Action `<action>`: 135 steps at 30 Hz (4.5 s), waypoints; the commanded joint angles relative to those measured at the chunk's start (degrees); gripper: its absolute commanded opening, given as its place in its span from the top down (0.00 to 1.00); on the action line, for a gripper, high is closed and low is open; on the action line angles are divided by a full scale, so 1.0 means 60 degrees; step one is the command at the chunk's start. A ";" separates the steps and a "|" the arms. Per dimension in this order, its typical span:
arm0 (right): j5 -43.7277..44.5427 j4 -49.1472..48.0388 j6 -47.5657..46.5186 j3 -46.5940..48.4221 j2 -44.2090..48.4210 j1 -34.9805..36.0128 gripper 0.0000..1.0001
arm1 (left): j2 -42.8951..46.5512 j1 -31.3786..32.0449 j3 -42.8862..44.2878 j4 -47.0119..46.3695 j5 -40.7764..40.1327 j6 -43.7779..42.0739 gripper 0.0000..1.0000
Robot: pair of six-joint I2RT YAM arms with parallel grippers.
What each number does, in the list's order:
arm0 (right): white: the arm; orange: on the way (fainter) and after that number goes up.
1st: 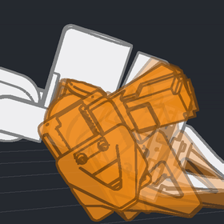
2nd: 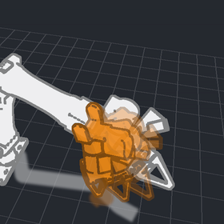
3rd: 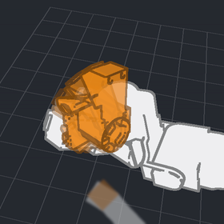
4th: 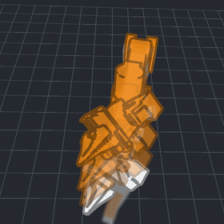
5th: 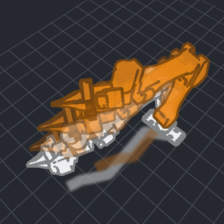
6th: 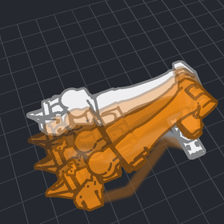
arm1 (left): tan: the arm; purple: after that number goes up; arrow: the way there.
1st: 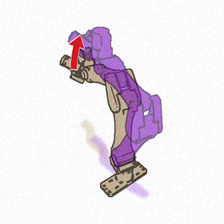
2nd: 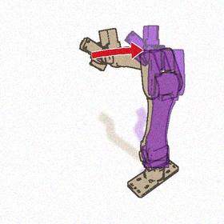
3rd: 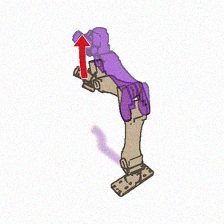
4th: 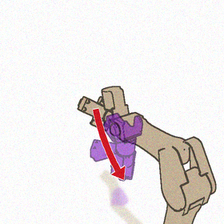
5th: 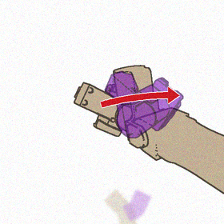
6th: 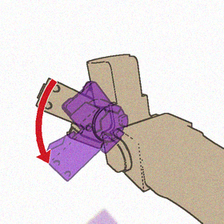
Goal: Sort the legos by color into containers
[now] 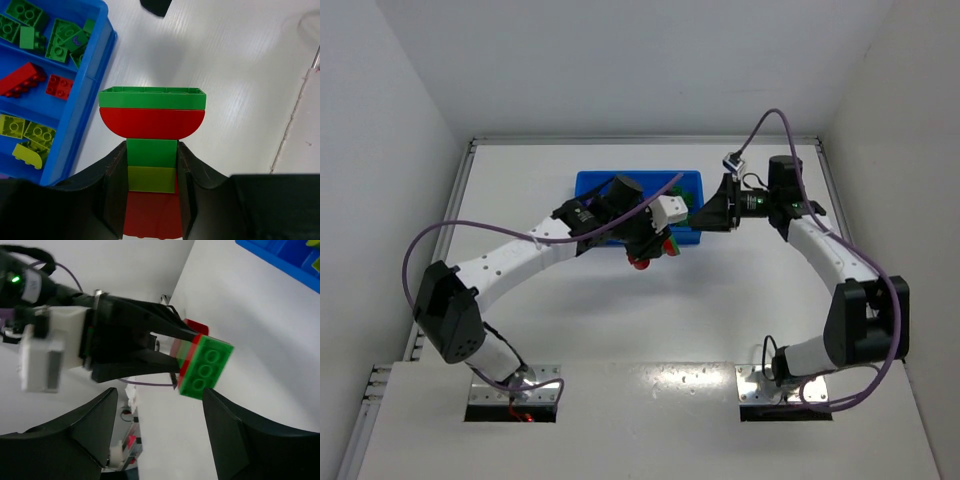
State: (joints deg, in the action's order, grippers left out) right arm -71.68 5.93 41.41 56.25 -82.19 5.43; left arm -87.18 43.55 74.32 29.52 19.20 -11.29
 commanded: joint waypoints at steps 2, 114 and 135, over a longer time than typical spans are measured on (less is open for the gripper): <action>-0.0080 0.0123 0.0247 -0.0146 -0.0640 -0.0012 0.34 | 0.0628 0.0330 0.0108 -0.0656 -0.0328 0.0431 1.00; -0.0988 -0.0021 -0.1013 0.1831 -0.0949 0.0119 1.00 | -0.2725 -0.3127 0.2538 -0.1023 0.9236 0.4577 0.23; -0.0988 -0.0696 -0.0544 0.2388 -0.1814 0.0779 1.00 | -0.3093 -0.2585 0.3301 -0.1199 0.9676 0.4664 0.38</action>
State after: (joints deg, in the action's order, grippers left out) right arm -76.09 5.50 37.56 67.88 -92.86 9.63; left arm -105.12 27.18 92.18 23.99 74.70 16.05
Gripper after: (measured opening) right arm 0.301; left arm 0.640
